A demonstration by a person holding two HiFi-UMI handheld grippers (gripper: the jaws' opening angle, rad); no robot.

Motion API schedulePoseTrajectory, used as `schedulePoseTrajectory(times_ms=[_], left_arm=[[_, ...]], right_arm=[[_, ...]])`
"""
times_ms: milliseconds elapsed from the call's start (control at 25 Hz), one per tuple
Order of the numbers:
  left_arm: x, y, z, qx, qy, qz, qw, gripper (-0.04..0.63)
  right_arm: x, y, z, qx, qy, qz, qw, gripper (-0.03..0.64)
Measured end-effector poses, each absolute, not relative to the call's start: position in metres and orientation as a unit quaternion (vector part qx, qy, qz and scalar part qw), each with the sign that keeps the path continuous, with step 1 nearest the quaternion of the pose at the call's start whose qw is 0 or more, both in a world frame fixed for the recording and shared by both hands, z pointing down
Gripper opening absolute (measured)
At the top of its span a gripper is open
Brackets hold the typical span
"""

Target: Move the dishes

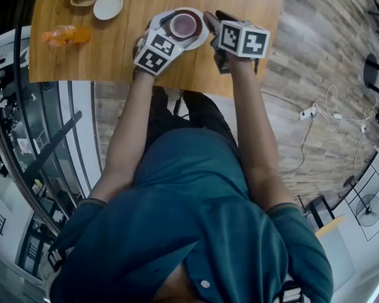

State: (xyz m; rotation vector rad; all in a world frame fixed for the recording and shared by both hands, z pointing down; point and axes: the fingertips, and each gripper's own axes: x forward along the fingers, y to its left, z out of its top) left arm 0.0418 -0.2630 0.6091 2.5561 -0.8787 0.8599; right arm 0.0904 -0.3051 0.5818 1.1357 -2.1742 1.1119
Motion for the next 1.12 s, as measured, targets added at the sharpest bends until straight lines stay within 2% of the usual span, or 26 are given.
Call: schedulePoseTrajectory(times_ms=[200,760,1120], left_arm=[[0.04,-0.263,0.613,0.89,-0.309,0.298,0.155,0.364],[0.036,-0.264,0.587,0.901,-0.306,0.272,0.143,0.354],[0.009,-0.269,0.546,0.903,-0.326,0.246,0.133,0.353]], right_arm=[[0.09,-0.3,0.603,0.406,-0.778,0.418,0.233,0.135],[0.08,-0.29,0.625,0.394,-0.769,0.444,0.237,0.135],[0.07,-0.281,0.635,0.391,-0.759,0.457,0.247,0.135]])
